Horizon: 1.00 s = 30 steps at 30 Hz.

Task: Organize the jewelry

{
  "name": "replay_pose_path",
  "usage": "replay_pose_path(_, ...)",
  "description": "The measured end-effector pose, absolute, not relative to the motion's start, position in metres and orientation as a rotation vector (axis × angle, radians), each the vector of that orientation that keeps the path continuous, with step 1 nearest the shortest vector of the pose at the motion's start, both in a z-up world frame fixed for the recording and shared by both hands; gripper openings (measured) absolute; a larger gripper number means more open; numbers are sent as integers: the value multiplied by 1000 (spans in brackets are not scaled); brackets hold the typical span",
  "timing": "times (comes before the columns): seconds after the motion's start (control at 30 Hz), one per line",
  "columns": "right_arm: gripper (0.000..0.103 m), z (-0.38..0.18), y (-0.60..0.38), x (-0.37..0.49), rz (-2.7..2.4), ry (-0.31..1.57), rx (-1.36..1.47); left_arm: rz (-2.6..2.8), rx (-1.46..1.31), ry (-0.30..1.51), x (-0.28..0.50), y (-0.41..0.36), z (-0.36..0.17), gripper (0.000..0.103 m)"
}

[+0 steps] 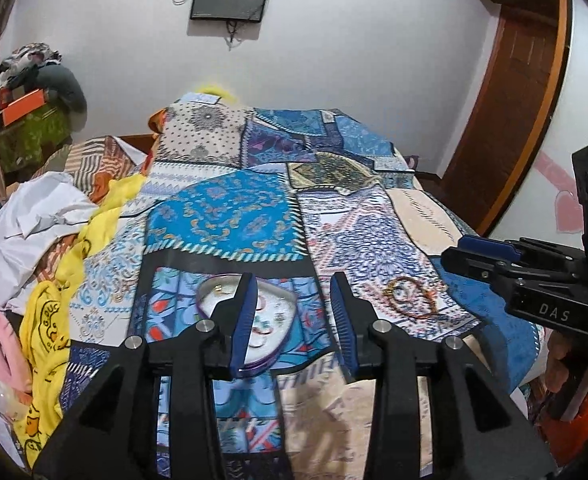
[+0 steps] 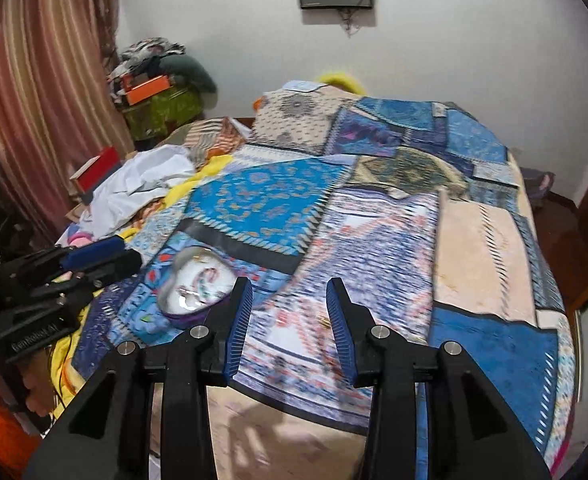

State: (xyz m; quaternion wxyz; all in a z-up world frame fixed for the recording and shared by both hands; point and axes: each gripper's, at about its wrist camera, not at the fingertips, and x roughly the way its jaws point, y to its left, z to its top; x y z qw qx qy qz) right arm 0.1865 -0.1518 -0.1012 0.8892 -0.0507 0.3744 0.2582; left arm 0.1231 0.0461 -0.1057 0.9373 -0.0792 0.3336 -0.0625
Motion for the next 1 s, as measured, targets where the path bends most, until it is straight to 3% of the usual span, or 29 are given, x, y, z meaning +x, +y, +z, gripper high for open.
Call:
replay_pose_path(0.43,35,-119,-235,194,404,825,-22,-241,-86,751,155,-26,-120,37)
replay_pose_path(0.9,35,-160,-247,207,426,928,-25,-335,-59,867,178,-63,-161,37)
replay_pose_path(1.0,35,-165,-245,209,446,937,-33,-366,-59,875,182,-71,-164,29)
